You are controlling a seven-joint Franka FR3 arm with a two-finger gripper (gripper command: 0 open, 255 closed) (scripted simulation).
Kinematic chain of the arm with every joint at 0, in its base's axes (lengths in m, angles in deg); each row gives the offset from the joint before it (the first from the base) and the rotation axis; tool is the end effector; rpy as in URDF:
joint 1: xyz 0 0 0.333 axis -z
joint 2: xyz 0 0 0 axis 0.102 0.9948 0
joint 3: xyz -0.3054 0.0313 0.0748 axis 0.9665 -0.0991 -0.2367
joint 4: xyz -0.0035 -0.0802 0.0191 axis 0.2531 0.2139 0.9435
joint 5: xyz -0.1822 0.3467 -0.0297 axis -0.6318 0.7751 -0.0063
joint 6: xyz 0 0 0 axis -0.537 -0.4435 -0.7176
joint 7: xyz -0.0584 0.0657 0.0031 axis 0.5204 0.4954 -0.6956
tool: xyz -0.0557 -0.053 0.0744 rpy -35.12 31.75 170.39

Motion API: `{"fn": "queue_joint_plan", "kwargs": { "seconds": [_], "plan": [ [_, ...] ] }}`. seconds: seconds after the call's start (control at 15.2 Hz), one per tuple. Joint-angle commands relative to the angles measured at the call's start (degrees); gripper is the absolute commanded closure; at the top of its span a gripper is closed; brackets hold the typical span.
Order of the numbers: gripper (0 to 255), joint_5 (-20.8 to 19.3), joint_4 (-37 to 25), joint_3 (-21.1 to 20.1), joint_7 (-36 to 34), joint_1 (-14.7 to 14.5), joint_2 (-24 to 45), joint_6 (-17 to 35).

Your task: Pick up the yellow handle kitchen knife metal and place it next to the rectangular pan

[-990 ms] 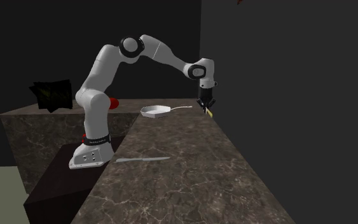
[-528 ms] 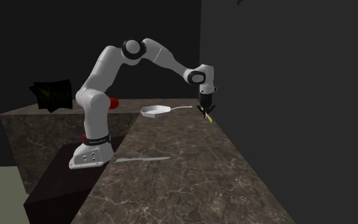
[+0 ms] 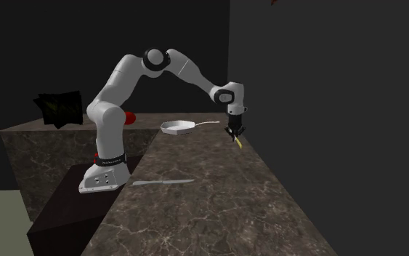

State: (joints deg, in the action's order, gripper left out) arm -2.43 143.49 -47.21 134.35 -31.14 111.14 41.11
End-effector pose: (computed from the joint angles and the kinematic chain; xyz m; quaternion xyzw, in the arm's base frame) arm 0.6763 0.0070 0.2806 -0.8105 -0.5854 -0.0192 0.0021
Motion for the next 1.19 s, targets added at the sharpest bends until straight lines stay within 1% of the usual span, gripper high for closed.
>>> {"fn": "queue_joint_plan", "kwargs": {
  "seconds": [0.0,0.4,0.46,0.79,1.06,1.12],
  "plan": [
    [255,0.18,0.08,-0.12,0.16,0.11,0.28,0.35],
    [255,0.18,0.07,-0.12,0.15,0.11,0.28,0.35],
    [0,0.18,0.07,-0.12,0.15,0.11,0.28,0.35],
    [0,0.18,0.07,-0.12,0.15,0.11,0.28,0.35],
    [0,-2.3,-1.12,1.64,-1.3,-0.95,-3.85,-4.61],
    [0,-2.31,-1.12,1.63,-1.3,-0.94,-3.85,-4.61]
  ]
}}
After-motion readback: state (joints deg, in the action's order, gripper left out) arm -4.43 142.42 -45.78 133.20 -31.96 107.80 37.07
